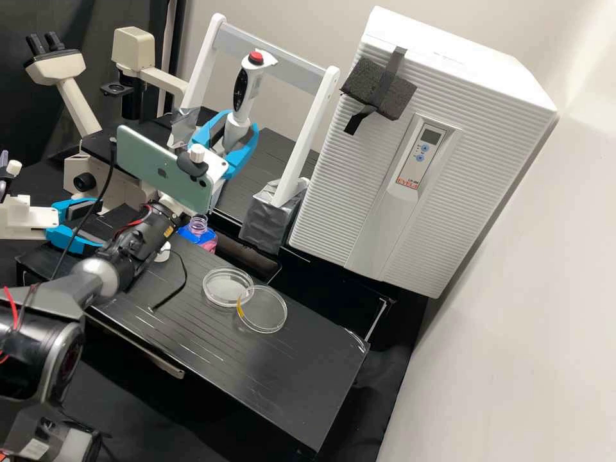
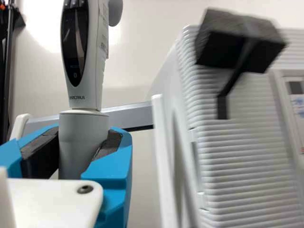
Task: Use the pipette
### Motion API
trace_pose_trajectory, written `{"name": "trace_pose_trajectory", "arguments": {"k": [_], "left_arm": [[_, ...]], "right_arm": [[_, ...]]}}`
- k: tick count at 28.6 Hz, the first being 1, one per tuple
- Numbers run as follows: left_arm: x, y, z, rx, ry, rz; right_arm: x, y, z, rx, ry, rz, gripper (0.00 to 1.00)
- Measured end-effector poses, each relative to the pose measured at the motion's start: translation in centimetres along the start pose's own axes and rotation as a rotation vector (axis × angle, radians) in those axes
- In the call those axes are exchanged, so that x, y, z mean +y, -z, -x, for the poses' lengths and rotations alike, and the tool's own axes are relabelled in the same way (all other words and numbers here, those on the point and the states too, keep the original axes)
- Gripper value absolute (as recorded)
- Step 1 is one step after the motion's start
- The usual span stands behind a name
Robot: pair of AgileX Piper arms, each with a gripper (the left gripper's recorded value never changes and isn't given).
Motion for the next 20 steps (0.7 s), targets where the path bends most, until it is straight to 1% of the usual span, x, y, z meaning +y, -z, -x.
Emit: {"name": "trace_pose_trajectory", "arguments": {"k": [1,4,5,6,7,8,10,12,13,15,19,20], "left_arm": [[0.0,-0.1,0.00,-0.011,0.004,0.004],[-0.1,-0.2,0.00,-0.025,0.008,-0.002],[-0.1,-0.2,0.00,-0.027,0.009,-0.003],[-0.1,-0.3,0.00,-0.029,0.010,-0.004],[-0.1,-0.3,0.00,-0.029,0.010,-0.004],[-0.1,-0.3,0.00,-0.030,0.011,-0.005],[-0.1,-0.3,-0.01,-0.032,0.011,-0.005],[-0.1,-0.4,-0.01,-0.034,0.012,0.000],[-0.1,-0.4,-0.01,-0.034,0.012,-0.001],[-0.2,-0.5,-0.02,-0.037,0.014,0.001],[-0.2,-0.5,-0.02,-0.037,0.014,0.001],[-0.2,-0.5,-0.03,-0.039,0.014,0.001]], "right_arm": [[1.0,-0.9,0.6,-0.004,-0.007,-0.002,0.00],[2.7,-2.2,1.6,-0.005,-0.020,-0.020,0.00],[3.2,-2.5,1.9,-0.004,-0.018,-0.033,0.00],[3.9,-3.1,2.3,-0.010,-0.022,-0.040,0.00],[4.5,-3.6,2.7,-0.022,-0.032,-0.040,0.00],[5.4,-4.0,3.2,-0.028,-0.041,-0.053,0.00],[6.2,-4.5,3.7,-0.040,-0.050,-0.070,0.00],[7.0,-4.9,4.2,-0.048,-0.057,-0.077,0.00],[7.1,-5.0,4.4,-0.049,-0.049,-0.081,0.00],[7.3,-5.2,4.7,-0.056,-0.032,-0.079,0.00],[7.3,-5.7,5.2,-0.072,0.022,-0.057,0.00],[7.2,-5.8,5.3,-0.075,0.032,-0.057,0.00]]}}
